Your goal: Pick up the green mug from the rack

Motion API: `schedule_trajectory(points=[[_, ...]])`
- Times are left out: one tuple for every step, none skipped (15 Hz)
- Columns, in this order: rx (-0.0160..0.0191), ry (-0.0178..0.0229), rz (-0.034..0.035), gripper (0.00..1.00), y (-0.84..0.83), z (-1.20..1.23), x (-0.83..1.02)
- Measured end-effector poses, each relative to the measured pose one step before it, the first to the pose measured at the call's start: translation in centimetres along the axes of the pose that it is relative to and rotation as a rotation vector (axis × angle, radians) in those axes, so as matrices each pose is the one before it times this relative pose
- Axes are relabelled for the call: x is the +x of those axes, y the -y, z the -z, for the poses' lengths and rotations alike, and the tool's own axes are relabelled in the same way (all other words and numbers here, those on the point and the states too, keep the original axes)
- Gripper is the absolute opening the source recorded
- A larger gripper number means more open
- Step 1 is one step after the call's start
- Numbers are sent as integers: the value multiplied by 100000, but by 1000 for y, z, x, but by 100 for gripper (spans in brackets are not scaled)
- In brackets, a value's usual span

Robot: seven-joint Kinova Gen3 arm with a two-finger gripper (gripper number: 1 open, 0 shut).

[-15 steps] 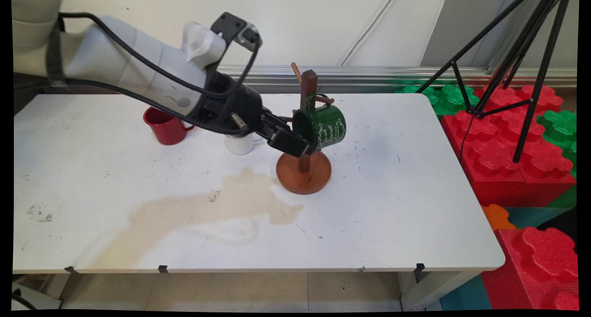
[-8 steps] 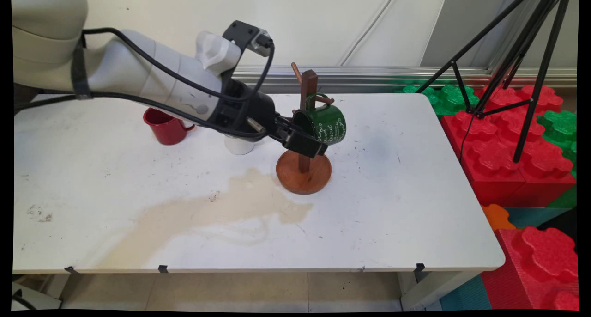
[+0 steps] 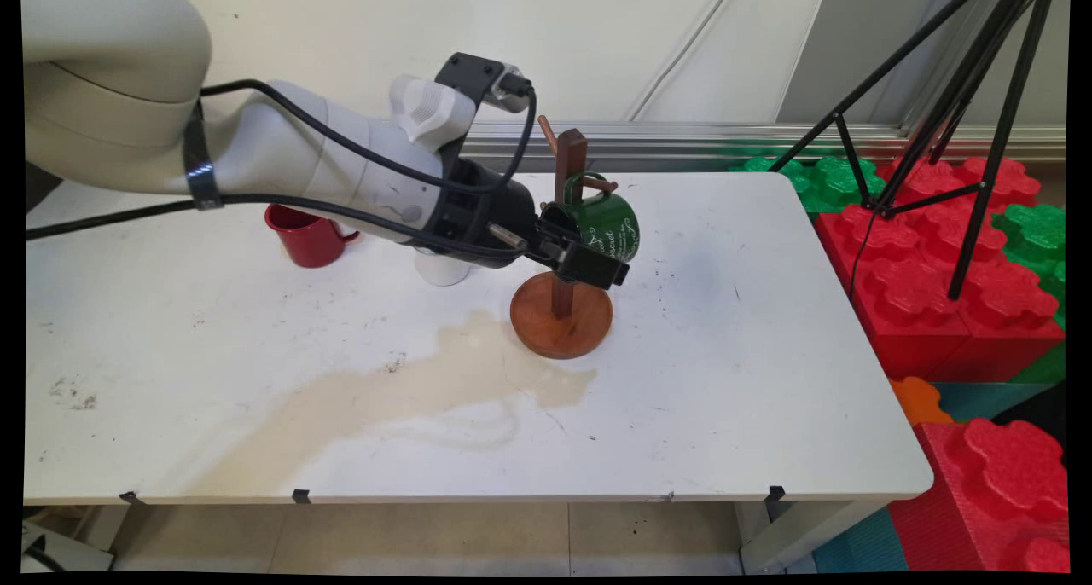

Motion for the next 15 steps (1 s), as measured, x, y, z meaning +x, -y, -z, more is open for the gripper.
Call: schedule_trajectory(points=[[83, -456, 588, 100, -79, -251, 3], [112, -362, 518, 100, -62, -205, 3], [160, -408, 574, 100, -69, -233, 4], [166, -341, 496, 100, -62, -221, 0], [195, -384, 538, 100, -80, -244, -2], [131, -313, 419, 100, -74, -189, -10], [92, -351, 510, 100, -88, -204, -15], [94, -326, 426, 100, -111, -183, -11], [50, -274, 383, 100, -105, -139, -7], [73, -169, 242, 100, -63, -83, -13], [47, -246, 354, 100, -104, -113, -11], [72, -277, 415, 100, -111, -112, -19], [79, -235, 384, 100, -108, -107, -17], [115, -207, 225, 100, -86, -72, -9], [169, -172, 226, 100, -79, -103, -4]])
